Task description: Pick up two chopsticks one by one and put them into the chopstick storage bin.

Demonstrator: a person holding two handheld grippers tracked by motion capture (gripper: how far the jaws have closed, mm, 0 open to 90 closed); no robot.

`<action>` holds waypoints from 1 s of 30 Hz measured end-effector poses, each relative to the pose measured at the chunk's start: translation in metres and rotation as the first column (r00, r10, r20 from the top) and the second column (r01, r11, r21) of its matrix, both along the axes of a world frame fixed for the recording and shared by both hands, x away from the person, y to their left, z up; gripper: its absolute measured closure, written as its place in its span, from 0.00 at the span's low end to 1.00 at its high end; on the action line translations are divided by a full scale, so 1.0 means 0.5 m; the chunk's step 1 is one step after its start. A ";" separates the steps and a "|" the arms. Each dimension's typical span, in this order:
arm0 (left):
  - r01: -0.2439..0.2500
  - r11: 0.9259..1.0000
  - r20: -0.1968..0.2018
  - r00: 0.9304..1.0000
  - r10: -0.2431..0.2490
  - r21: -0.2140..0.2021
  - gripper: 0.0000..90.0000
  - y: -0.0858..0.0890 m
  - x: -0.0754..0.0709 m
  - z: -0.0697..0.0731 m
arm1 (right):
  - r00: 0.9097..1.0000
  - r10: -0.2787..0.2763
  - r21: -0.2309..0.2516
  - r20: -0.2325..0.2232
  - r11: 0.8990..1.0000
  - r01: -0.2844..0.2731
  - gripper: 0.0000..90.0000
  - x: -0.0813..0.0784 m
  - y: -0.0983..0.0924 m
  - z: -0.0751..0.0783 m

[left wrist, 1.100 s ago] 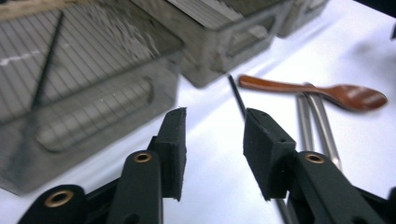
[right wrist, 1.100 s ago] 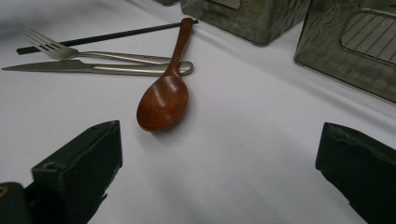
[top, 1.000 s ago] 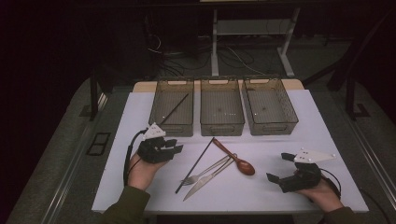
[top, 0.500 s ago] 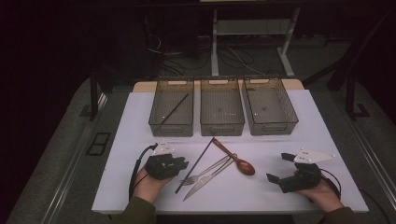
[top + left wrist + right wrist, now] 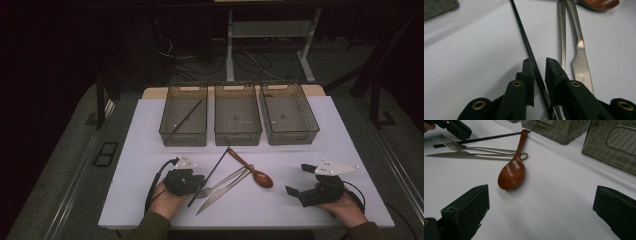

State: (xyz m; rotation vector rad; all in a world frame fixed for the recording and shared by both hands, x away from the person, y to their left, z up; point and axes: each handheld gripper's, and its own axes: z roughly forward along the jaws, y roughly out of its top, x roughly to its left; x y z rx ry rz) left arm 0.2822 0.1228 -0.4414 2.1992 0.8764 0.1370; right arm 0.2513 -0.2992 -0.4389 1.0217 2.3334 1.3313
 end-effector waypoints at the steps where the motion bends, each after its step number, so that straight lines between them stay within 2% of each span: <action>1: 0.005 1.000 -0.003 1.000 -0.005 0.008 0.85 0.000 0.001 -0.001 | 1.000 0.000 0.000 -0.001 1.000 0.000 0.00 0.000 0.000 0.000; 4: 0.005 1.000 -0.002 1.000 -0.005 0.013 0.85 -0.002 0.000 -0.001 | 1.000 0.001 0.001 0.000 1.000 -0.001 0.00 0.000 0.000 0.000; 7: 0.013 0.999 0.002 1.000 -0.013 0.044 0.85 -0.004 0.000 -0.002 | 1.000 0.001 0.001 -0.001 1.000 -0.001 0.00 0.000 0.000 0.000; 12: 0.011 0.999 0.006 1.000 -0.012 0.047 0.87 -0.006 -0.001 -0.004 | 1.000 0.001 0.002 0.000 1.000 -0.001 0.00 -0.001 0.000 0.001; 18: 0.020 0.997 0.021 1.000 -0.022 0.073 0.90 -0.005 0.000 -0.001 | 1.000 0.000 0.003 0.000 1.000 0.000 0.00 -0.001 0.000 0.001; 23: 0.004 0.996 0.033 0.999 -0.007 0.092 0.92 0.006 0.004 0.001 | 1.000 0.000 0.003 -0.001 1.000 0.000 0.00 -0.001 0.000 0.001; 24: -0.007 0.996 0.034 0.999 0.004 0.085 0.92 0.008 0.004 0.000 | 1.000 0.000 0.003 -0.001 1.000 0.000 0.00 -0.001 0.000 0.001; 30: -0.042 0.992 0.063 0.997 0.034 0.121 0.93 0.026 0.010 0.003 | 1.000 0.000 0.003 0.001 1.000 0.000 0.00 -0.001 -0.001 0.001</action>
